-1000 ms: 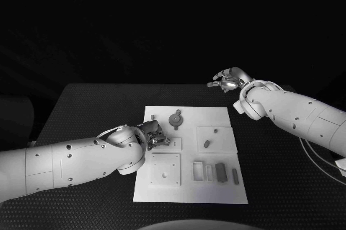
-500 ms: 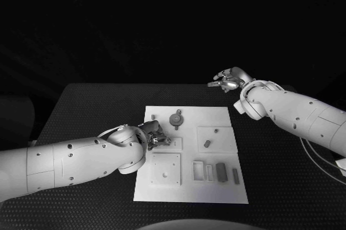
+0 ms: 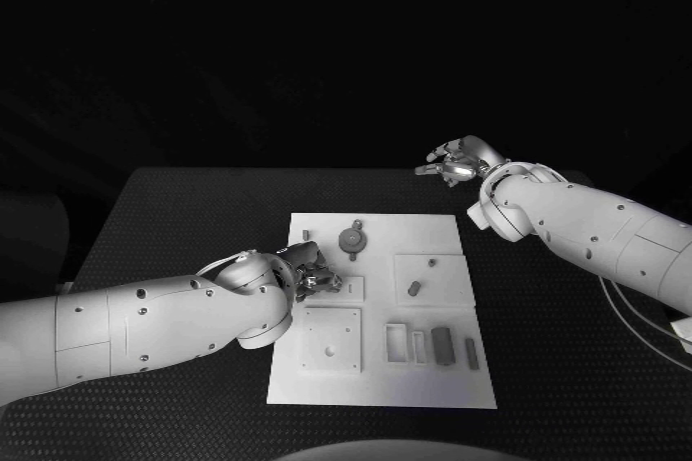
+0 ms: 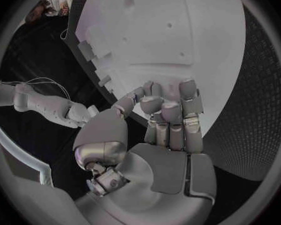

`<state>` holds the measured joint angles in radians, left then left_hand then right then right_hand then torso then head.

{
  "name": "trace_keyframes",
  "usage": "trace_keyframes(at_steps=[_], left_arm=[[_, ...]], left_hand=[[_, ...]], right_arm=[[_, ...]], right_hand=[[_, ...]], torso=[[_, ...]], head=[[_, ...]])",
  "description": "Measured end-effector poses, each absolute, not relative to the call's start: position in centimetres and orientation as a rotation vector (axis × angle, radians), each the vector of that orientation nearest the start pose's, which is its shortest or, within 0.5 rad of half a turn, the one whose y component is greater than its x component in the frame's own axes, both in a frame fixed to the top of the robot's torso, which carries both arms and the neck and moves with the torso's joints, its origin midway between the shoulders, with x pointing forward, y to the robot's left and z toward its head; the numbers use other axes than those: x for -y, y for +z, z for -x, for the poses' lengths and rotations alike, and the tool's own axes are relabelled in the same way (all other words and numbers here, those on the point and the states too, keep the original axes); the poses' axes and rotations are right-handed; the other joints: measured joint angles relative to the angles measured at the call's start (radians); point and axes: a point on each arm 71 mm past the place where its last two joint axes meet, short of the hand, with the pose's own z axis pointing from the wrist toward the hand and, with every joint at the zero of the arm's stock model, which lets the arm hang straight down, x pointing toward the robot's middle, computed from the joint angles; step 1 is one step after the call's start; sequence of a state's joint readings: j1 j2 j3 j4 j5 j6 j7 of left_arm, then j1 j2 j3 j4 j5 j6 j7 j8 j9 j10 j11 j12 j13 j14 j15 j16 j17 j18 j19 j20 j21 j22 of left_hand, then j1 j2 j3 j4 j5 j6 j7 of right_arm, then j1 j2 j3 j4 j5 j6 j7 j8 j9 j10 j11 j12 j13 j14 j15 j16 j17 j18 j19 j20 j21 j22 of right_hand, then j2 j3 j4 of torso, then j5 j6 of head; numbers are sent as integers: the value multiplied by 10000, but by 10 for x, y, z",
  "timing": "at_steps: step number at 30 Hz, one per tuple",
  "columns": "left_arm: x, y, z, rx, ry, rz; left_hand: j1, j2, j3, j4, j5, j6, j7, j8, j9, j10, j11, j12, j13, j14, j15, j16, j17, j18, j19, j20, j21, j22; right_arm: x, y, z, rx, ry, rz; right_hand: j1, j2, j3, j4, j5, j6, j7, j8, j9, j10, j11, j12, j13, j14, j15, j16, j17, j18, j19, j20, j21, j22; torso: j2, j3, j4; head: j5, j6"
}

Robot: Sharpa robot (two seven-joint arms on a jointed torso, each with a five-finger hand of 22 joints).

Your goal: Assemble the parts on the task board

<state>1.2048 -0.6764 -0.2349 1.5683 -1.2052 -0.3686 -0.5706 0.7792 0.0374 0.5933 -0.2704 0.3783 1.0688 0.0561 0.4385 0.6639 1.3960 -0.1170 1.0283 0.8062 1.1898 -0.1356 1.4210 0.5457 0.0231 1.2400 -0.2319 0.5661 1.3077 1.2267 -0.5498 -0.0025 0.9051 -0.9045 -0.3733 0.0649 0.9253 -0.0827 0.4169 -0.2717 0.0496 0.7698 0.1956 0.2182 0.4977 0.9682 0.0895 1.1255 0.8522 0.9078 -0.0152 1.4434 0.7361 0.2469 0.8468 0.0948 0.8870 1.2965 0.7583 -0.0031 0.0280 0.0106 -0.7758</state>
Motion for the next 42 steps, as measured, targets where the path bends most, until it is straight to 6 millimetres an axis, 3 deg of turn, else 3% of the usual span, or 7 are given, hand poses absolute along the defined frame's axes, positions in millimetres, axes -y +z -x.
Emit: trace_keyframes(at_steps=[42], left_arm=[[-132, -261, -449, -20578, -4171, 1547]], left_hand=[[-13, 13, 36, -90, -38, 79, 1, 30, -3, -2, 3, 0, -33, 0, 0, 37, -20, -8, -17, 19, -37, -3]], right_arm=[[246, -189, -592, -15599, 7014, -4640]], right_hand=[[1, -1, 0, 0, 0, 0, 0, 0, 2, 0, 0, 39, 3, 15, 24, 0, 2, 0, 0, 0, 0, 1]], torso=[[0, 5, -5]], head=[[-58, -21]])
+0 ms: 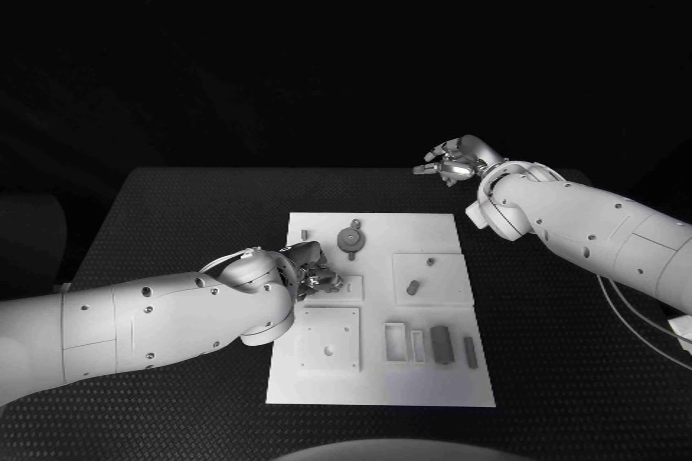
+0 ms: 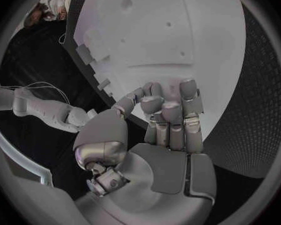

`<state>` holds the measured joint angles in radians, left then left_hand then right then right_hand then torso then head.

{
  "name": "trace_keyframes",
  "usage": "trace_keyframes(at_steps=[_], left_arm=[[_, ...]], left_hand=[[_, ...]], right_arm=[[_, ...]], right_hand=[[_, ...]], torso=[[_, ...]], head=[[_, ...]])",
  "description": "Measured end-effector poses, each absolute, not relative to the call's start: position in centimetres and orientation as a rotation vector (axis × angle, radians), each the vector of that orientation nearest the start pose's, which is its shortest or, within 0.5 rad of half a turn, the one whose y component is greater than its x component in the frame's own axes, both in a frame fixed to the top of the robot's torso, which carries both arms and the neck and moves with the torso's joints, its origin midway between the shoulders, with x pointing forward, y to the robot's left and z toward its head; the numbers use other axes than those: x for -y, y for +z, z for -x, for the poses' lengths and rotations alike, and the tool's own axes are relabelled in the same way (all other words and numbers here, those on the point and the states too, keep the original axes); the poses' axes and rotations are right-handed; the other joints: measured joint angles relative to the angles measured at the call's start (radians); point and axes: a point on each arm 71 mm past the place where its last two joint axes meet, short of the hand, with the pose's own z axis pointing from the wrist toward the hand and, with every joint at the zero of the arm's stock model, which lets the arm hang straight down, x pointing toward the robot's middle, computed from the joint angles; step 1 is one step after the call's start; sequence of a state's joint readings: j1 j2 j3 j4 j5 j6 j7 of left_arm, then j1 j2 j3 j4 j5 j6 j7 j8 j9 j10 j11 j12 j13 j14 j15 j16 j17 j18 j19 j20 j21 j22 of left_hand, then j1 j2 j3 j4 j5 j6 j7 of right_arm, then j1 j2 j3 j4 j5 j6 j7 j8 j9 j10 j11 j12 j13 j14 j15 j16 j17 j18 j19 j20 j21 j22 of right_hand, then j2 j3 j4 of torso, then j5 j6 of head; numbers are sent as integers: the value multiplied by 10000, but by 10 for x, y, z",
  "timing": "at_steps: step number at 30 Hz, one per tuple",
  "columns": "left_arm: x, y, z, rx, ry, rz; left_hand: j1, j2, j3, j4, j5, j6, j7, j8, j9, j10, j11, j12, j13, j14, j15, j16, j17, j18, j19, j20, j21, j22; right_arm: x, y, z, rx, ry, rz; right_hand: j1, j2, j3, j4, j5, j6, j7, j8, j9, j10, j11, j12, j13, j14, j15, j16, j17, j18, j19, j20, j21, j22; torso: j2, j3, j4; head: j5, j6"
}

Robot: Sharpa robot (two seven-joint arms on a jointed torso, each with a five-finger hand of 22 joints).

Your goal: Assemble the parts on the task board

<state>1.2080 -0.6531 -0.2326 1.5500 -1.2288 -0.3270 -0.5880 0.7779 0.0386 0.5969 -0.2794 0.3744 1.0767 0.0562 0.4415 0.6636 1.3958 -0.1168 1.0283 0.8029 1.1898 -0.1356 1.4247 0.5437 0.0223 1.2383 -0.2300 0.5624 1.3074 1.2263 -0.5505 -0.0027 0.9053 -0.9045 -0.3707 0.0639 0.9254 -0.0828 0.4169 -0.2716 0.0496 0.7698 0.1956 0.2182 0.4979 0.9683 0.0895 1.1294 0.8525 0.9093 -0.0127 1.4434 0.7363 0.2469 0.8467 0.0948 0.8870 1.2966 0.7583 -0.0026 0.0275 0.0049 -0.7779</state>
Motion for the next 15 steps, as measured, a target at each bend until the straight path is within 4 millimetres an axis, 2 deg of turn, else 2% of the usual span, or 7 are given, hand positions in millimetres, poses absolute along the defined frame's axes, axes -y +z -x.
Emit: trace_keyframes(at_steps=[15], left_arm=[[-133, -261, -450, -20631, -4191, 1692]], left_hand=[[0, 0, -3, -2, -53, 52, -21, -2, -17, -15, 15, 0, -19, 0, 0, -1, -16, 1, 3, -3, 0, -1]], right_arm=[[247, -189, -592, -15605, 6999, -4655]], right_hand=[[-53, -53, -28, 28, 0, 0, 0, 0, 1, 0, 0, 0, -11, -13, 9, 0, -8, 0, 0, 0, 0, -1]], torso=[[-1, -8, 6]], head=[[-26, 8]])
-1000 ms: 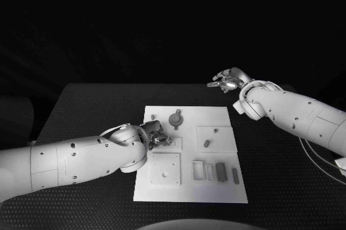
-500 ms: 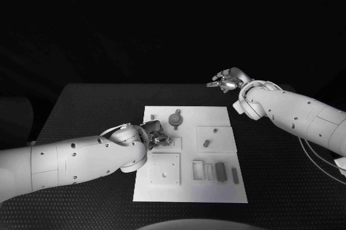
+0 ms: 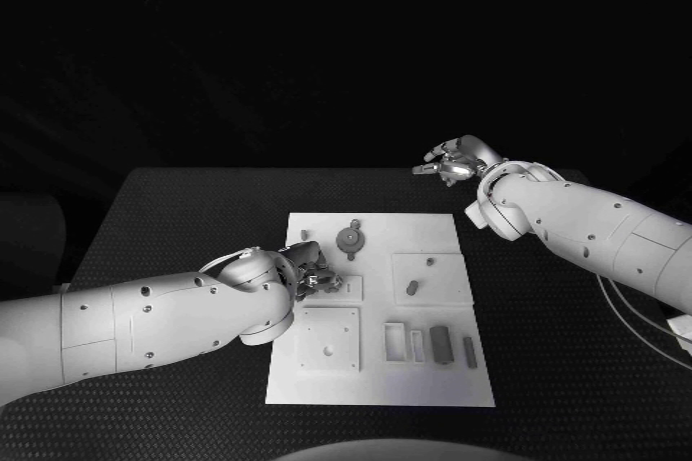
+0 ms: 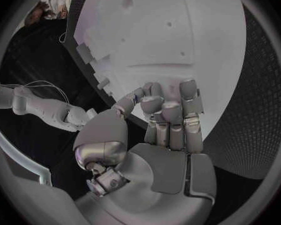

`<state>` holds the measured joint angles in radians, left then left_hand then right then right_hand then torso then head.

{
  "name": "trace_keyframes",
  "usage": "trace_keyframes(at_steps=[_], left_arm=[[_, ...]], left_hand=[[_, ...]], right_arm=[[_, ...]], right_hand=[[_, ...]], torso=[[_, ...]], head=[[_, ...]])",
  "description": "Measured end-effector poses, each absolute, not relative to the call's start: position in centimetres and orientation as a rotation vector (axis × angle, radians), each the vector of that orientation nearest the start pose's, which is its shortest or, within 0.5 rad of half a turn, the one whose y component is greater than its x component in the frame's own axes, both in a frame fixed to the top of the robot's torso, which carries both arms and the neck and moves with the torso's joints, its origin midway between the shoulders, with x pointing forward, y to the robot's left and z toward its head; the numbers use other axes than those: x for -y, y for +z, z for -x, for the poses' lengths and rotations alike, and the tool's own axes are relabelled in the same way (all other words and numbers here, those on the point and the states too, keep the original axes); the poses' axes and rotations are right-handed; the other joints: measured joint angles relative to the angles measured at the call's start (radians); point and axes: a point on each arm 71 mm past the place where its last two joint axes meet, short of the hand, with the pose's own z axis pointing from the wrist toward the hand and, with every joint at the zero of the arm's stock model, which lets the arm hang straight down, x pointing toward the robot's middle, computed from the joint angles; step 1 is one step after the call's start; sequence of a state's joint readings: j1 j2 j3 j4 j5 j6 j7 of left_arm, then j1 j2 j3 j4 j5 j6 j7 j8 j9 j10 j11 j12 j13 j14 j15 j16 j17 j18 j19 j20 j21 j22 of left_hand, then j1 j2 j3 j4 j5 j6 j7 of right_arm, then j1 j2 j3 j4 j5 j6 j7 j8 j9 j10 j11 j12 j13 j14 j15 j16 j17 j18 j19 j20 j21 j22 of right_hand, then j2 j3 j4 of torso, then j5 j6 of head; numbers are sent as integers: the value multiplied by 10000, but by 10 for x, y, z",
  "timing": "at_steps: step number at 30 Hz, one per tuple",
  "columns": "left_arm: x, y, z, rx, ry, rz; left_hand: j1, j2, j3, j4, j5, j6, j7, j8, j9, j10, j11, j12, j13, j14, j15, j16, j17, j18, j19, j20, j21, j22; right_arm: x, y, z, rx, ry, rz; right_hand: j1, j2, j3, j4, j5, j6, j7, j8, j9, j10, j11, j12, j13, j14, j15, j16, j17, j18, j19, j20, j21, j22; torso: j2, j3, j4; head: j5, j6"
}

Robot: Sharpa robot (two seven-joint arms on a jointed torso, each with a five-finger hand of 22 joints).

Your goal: Assemble the parts on the task board

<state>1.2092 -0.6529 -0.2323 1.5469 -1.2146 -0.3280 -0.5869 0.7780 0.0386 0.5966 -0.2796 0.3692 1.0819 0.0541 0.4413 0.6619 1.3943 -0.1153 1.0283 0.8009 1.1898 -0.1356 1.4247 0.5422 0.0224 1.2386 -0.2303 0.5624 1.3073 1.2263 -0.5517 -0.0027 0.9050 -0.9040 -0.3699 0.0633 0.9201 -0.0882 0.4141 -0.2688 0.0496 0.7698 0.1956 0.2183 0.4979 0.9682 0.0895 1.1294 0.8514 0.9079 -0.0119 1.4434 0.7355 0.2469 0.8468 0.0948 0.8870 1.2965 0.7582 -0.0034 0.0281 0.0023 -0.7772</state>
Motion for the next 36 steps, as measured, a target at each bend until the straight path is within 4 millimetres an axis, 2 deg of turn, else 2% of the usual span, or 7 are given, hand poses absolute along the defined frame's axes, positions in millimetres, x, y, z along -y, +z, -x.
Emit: trace_keyframes(at_steps=[26, 27, 28, 29, 30, 31, 36], left_arm=[[-135, -261, -450, -20684, -4249, 1926], [-135, -261, -450, -20686, -4250, 1937], [-135, -261, -450, -20698, -4252, 1954], [-135, -262, -450, -20707, -4244, 1971], [-136, -262, -450, -20713, -4236, 1987], [-136, -262, -450, -20720, -4242, 1994], [-134, -262, -450, -20746, -4328, 2009]], left_hand=[[0, 0, 17, 16, -53, 43, -24, -8, -6, -1, 1, 0, 1, 0, 0, -5, 2, 0, 15, -15, 0, 6], [-283, -179, -240, 212, -922, 75, -55, -7, 10, -23, 22, 0, -10, -43, -2, -5, -13, 12, 18, -18, -26, 6], [-594, -381, -539, 429, -1821, 472, -452, -5, 31, -30, 30, 0, -23, -176, -88, -5, -30, 244, 57, -57, -45, 5], [-1243, -1026, -1031, 641, -2756, 513, -494, -5, 45, -17, 17, 0, -45, -200, -94, -5, -46, 244, 51, -51, -125, 5], [-1463, -1246, -1163, 704, -3001, 1299, -716, -7, 38, -180, -97, -1, -54, -235, -124, -5, -47, 317, 38, -38, -156, 5], [-1578, -1361, -1219, 729, -3106, 1603, -751, -8, 41, -251, -141, -1, -54, -231, -120, -5, -48, 352, 31, -32, -156, 5], [-1760, -1543, -1243, 752, -3162, 1687, -773, -8, 50, -264, -154, -1, -54, -199, -87, -5, -47, 378, 15, -16, -156, 5]], right_arm=[[248, -189, -592, -15614, 6989, -4680], [248, -189, -592, -15615, 6989, -4681], [248, -189, -592, -15616, 6988, -4682], [248, -189, -592, -15617, 6987, -4683], [248, -189, -592, -15617, 6987, -4684], [248, -189, -592, -15618, 6988, -4684], [248, -189, -592, -15619, 6989, -4687]], right_hand=[[0, 0, 0, 0, 0, 0, 0, 0, -7, 0, 0, 0, -9, -23, -12, 0, -10, 0, 0, 0, 0, -2], [0, 0, 0, 0, 0, 0, 1, 0, -7, 0, 0, 0, -9, -23, -11, 0, -10, 0, 0, 0, 0, -2], [0, 0, 0, 0, 0, 0, 0, 0, -7, 0, 0, 0, -8, -23, -11, 0, -10, 0, 0, 0, 0, -2], [0, 0, 0, 0, 0, 0, 0, 0, -7, 0, 0, 0, -8, -23, -11, 0, -10, 0, 0, 0, 0, -2], [0, 0, 0, 0, 0, 0, 0, 0, -7, 0, 0, 0, -8, -23, -11, 0, -10, 1, 0, 0, 0, -2], [1, 0, 0, 0, 0, 0, 1, 0, -7, 0, 0, 0, -8, -22, -10, 0, -10, 0, 0, 0, 0, -2], [1, 0, 0, 0, 0, 0, 0, 0, -7, 0, 0, 0, -8, -32, 0, 0, -10, 0, 0, 0, 0, -2]], torso=[[3, -9, -1], [4, -9, -1], [4, -8, -2], [4, -8, -2], [4, -7, -2], [4, -7, -2], [4, 0, -1]], head=[[3, -21], [1, -21], [0, -22], [-1, -22], [-5, -22], [-6, -23], [-13, -29]])
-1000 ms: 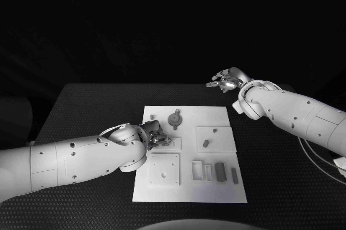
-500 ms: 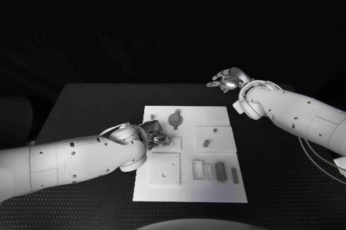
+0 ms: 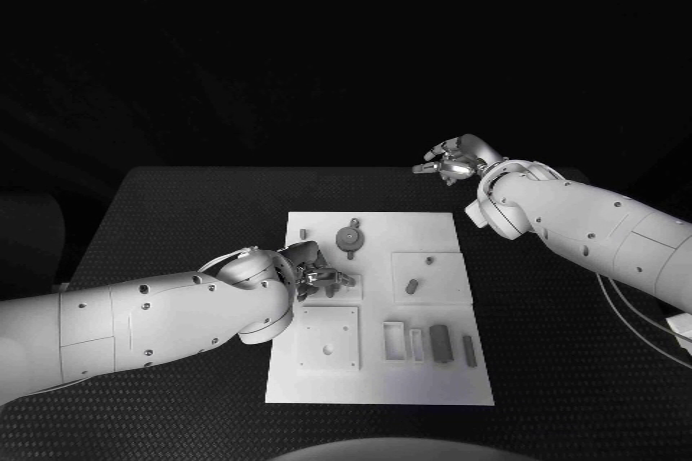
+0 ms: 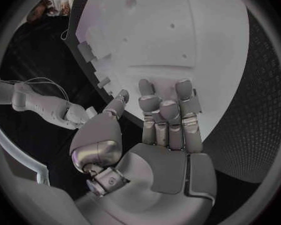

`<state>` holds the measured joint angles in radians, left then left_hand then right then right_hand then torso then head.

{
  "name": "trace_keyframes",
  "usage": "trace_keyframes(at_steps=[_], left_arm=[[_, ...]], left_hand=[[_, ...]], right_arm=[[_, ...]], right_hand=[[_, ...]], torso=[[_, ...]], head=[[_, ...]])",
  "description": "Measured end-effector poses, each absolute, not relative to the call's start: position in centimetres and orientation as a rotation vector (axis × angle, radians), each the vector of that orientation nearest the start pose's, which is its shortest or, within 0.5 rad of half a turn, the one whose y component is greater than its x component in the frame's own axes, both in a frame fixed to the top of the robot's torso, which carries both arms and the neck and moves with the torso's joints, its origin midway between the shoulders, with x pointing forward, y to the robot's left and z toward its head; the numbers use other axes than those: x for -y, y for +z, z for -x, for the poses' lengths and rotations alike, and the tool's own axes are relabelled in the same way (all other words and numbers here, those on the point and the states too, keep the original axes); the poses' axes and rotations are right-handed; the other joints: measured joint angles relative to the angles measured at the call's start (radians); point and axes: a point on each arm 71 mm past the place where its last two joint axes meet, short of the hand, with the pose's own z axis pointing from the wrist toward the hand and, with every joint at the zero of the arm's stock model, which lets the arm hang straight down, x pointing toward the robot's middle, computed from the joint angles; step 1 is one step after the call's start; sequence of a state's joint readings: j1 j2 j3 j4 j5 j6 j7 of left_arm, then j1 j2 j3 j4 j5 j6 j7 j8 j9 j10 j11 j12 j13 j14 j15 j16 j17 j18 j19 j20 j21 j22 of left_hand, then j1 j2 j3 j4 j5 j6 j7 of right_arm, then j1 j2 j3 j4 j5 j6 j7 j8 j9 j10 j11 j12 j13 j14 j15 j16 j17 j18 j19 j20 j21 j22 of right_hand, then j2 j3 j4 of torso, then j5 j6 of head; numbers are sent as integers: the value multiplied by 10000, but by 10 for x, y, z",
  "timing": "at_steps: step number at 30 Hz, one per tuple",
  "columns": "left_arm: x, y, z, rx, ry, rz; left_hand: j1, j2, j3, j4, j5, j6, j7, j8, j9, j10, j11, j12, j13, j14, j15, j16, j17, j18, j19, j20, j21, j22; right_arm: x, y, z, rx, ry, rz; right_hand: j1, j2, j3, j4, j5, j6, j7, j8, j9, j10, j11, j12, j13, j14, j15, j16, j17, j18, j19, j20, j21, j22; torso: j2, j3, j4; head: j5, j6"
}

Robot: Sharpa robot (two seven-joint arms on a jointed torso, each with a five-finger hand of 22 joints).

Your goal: Assemble the parts on the task board

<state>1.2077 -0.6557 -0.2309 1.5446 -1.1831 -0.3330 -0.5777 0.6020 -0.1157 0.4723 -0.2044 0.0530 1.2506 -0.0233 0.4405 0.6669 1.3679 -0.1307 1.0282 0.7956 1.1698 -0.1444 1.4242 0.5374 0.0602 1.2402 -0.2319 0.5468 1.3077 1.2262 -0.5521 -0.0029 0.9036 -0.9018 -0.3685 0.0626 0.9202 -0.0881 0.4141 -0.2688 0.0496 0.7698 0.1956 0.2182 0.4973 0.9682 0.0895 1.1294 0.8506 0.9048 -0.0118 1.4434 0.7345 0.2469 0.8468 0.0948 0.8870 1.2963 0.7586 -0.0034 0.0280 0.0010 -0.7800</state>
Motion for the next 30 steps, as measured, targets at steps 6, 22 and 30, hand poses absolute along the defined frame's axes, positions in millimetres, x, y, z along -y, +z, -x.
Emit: trace_keyframes(at_steps=[6, 22, 30], left_arm=[[-134, -262, -450, -20757, -4369, 2037], [-141, -250, -459, -20637, -4558, 2554], [-150, -230, -473, -20512, -4712, 3241]], left_hand=[[-16, -16, 0, 0, 0, 0, 0, 0, -1, -1, -1, 0, 0, 0, 0, 0, 0, 1, 0, 0, 0, -1], [-182, -183, -100, -9, 0, -2, -2, 0, -3, -1, -1, 0, 1, 0, 0, 0, 1, -24, -41, -39, 0, -2], [-30, -222, -175, -179, 0, -2, -2, 0, 33, 0, 0, -67, -28, -37, -37, -58, -25, -67, -41, -39, -76, -2]], right_arm=[[248, -189, -592, -15621, 6990, -4690], [249, -189, -592, -15622, 6971, -4708], [252, -190, -592, -15618, 6923, -4751]], right_hand=[[0, 0, 0, 0, 0, 0, 0, 0, 0, 0, 0, 0, 0, 1, 1, 0, 0, 0, 0, 0, 0, 0], [0, 0, 0, 0, 0, 0, 0, 0, 1, 0, 0, 0, 1, 16, 18, 0, 1, -1, 0, 0, 0, -1], [-86, -20, -28, 27, 0, 0, 0, 0, -11, 0, 0, 0, -11, 17, 19, 0, 2, 0, 0, 0, -59, 8]], torso=[[-4, 0, 0], [-5, -6, 0], [-8, -11, 6]], head=[[-1, -1], [-16, 39], [-38, 87]])
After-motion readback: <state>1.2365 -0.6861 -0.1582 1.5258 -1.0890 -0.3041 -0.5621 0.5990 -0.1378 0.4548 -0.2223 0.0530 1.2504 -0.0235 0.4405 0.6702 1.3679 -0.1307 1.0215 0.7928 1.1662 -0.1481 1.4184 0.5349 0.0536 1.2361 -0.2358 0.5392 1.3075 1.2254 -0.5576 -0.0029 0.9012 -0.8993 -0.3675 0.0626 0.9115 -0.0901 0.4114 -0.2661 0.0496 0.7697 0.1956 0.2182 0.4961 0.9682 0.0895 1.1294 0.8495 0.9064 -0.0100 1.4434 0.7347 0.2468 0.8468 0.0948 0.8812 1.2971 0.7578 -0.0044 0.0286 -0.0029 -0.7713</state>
